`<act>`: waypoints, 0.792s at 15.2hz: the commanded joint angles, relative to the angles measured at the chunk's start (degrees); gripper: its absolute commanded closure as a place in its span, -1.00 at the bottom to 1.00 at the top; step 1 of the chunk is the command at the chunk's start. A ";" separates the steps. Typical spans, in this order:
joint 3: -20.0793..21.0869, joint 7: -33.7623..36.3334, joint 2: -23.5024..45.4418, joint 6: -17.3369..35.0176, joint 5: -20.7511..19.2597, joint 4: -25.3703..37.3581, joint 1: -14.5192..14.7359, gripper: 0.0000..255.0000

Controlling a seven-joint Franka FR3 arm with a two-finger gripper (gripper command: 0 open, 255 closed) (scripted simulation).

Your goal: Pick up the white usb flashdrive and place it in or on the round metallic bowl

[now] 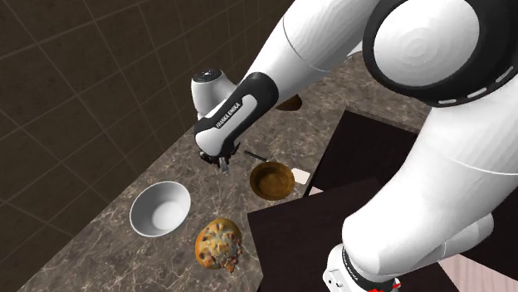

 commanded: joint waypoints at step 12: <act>-4.95 -32.75 -23.50 3.44 24.34 -23.98 -7.08 1.00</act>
